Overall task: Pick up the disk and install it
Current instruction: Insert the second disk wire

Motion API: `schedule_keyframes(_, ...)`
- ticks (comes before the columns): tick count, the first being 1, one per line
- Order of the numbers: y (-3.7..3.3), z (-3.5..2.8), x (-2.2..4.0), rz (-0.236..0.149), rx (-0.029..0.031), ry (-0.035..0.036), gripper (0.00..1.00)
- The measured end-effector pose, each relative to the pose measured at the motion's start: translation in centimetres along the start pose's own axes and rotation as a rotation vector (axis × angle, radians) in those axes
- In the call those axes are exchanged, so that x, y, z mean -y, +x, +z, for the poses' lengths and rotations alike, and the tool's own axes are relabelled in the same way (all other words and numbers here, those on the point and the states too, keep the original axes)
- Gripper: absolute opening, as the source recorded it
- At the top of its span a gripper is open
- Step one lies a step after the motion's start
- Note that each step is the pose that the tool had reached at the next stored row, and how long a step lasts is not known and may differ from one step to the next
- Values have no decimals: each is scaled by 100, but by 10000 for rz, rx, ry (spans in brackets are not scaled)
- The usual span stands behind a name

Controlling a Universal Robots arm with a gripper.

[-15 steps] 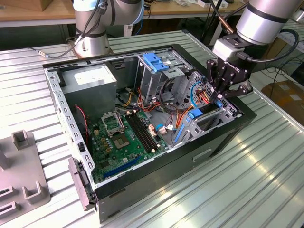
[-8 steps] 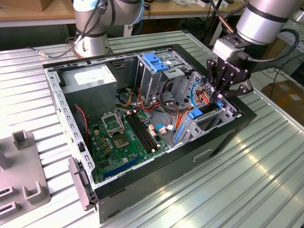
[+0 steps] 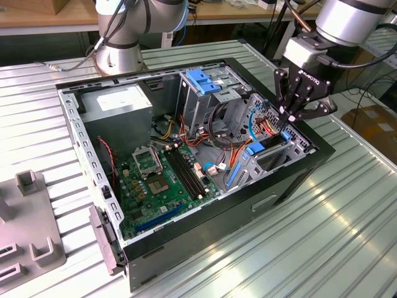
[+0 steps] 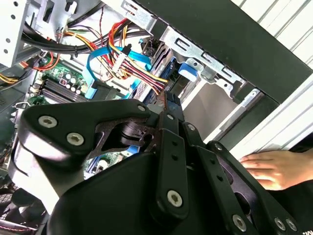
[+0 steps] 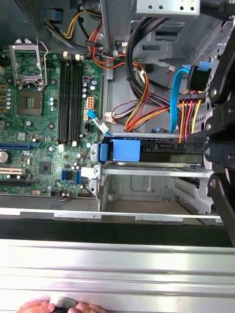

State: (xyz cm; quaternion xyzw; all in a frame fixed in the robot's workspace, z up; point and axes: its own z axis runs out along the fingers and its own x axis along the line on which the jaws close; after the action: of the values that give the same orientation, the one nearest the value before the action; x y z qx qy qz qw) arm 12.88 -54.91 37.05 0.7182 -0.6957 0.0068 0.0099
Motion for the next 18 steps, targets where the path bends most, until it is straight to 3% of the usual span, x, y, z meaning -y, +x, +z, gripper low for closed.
schedule_keyframes(3,0,-25,-46,0,6,0,11)
schedule_keyframes(6,-13,-175,-52,1,7,1,11)
schedule_keyframes(9,-22,-278,-52,0,7,0,11)
schedule_keyframes(11,-39,-292,-51,0,8,-1,11)
schedule_keyframes(15,-147,-304,-48,0,6,-19,11)
schedule_keyframes(18,-255,-306,-46,-1,-42,-24,11)
